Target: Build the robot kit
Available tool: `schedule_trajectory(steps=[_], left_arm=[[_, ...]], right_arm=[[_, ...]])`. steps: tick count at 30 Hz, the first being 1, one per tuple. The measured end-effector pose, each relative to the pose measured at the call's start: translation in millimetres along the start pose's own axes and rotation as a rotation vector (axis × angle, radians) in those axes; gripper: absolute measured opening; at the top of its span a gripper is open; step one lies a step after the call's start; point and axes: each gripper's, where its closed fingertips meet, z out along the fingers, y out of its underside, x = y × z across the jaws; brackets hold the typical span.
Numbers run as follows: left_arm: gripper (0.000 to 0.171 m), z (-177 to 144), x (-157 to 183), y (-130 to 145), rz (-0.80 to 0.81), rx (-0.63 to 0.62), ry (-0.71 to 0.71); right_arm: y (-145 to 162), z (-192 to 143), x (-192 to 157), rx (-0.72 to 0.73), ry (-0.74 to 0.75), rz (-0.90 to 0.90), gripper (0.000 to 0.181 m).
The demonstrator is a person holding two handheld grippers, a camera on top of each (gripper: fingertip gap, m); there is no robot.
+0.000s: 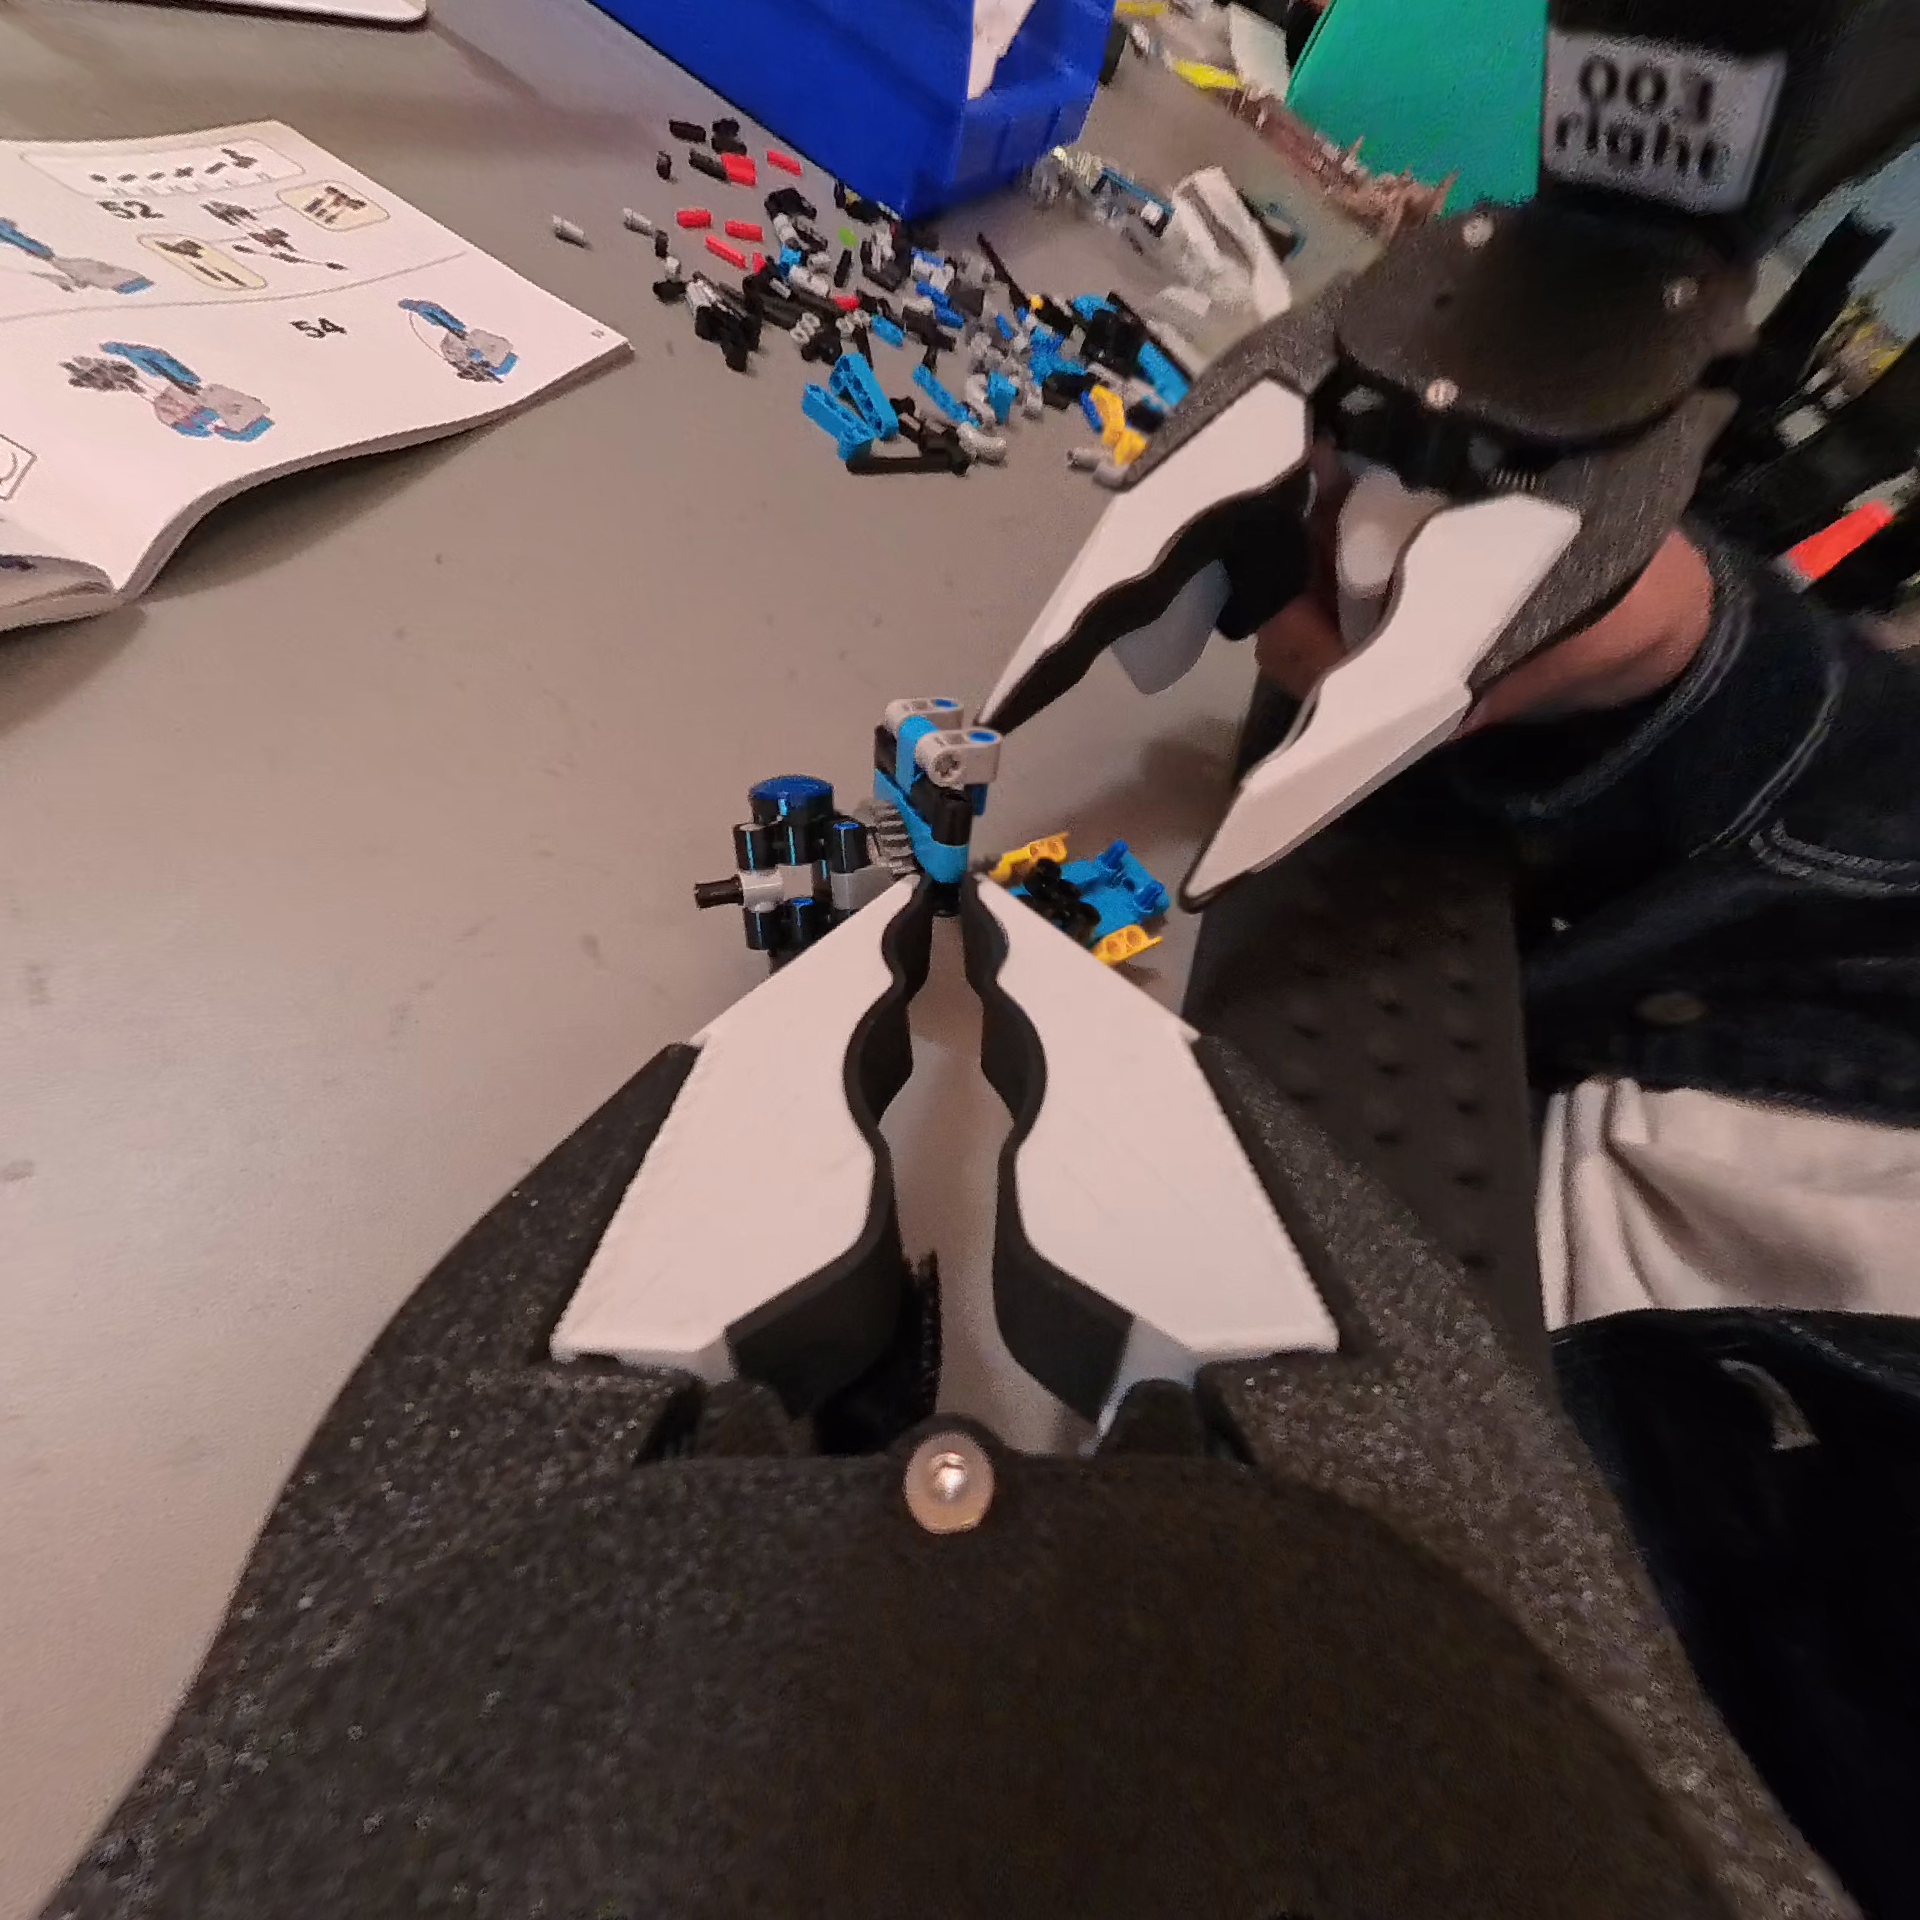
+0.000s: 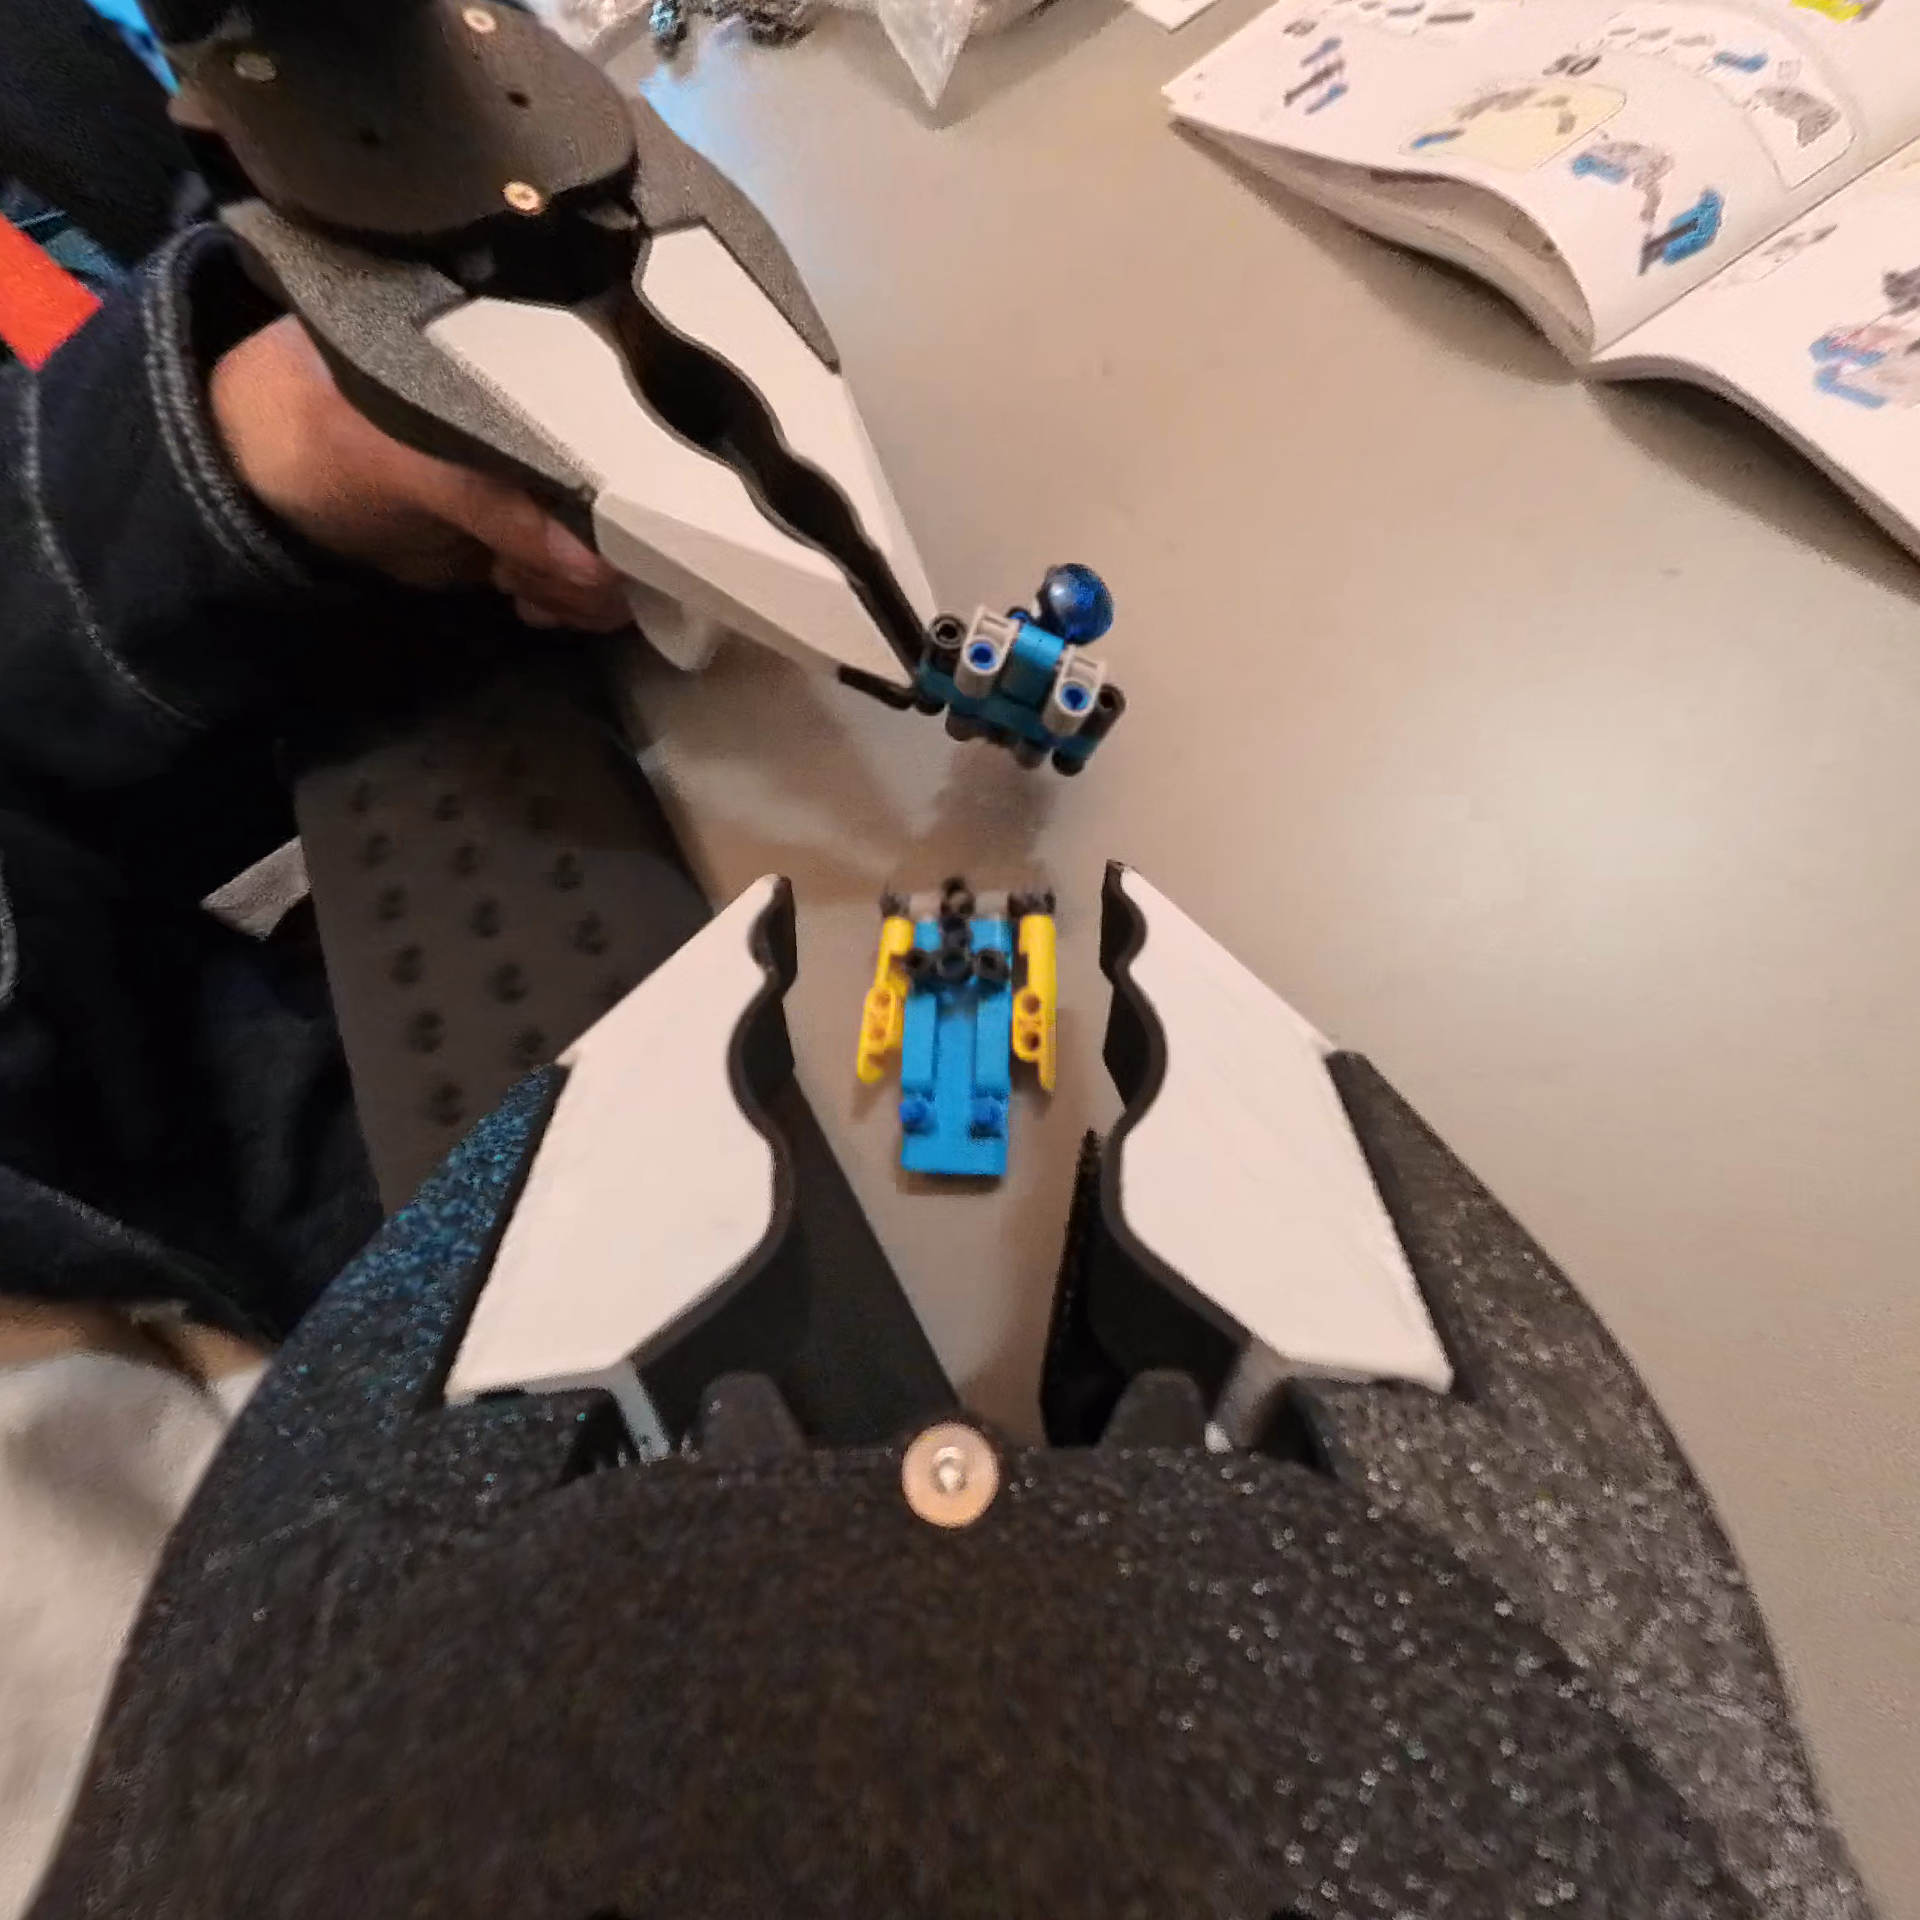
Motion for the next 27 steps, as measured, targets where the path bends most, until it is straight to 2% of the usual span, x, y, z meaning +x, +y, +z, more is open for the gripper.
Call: schedule_trajectory(steps=[3, 6, 9, 10, 11, 12, 13, 15, 16, 18, 22, 25, 27], left_arm=[[0.005, -5, 4, -11, -0.055, 0.066, 0.063], [0.005, -14, 13, -24, -0.113, 0.137, 0.161], [0.004, -21, 27, -27, -0.099, 0.111, 0.280], [0.004, -20, 28, -25, -0.052, 0.070, 0.275], [0.005, -19, 27, -23, 0.000, 0.029, 0.261], [0.005, -18, 30, -24, 0.043, -0.007, 0.264], [0.004, -17, 33, -26, 0.074, -0.031, 0.273], [0.004, -13, 37, -32, 0.123, -0.079, 0.280], [0.004, -11, 38, -34, 0.148, -0.100, 0.281], [0.004, -7, 44, -38, 0.186, -0.131, 0.298], [0.003, 5, 41, -34, 0.224, -0.221, 0.265], [0.003, 12, 34, -41, 0.193, -0.173, 0.225], [0.017, 11, 26, -44, 0.158, -0.130, 0.201]], right_arm=[[-25, -1, 5, 0.136, 0.082, -0.051, 0.059], [-39, -1, 6, 0.172, 0.131, -0.236, 0.061], [-42, -4, 1, 0.118, 0.020, -0.359, 0.055], [-43, -9, -3, 0.079, -0.055, -0.390, 0.053], [-47, -16, -8, 0.042, -0.117, -0.432, 0.043], [-50, -22, -14, 0.003, -0.170, -0.479, 0.044], [-55, -25, -16, -0.022, -0.189, -0.527, 0.044], [-55, -28, -23, -0.081, -0.256, -0.604, 0.033], [-53, -27, -24, -0.105, -0.277, -0.609, 0.032], [-48, -25, -20, -0.158, -0.290, -0.608, 0.017], [-50, -23, -20, -0.099, -0.321, -0.578, 0.015], [-57, -24, -9, -0.019, -0.325, -0.493, 0.015], [-62, -27, 3, 0.041, -0.316, -0.420, 0.015]])
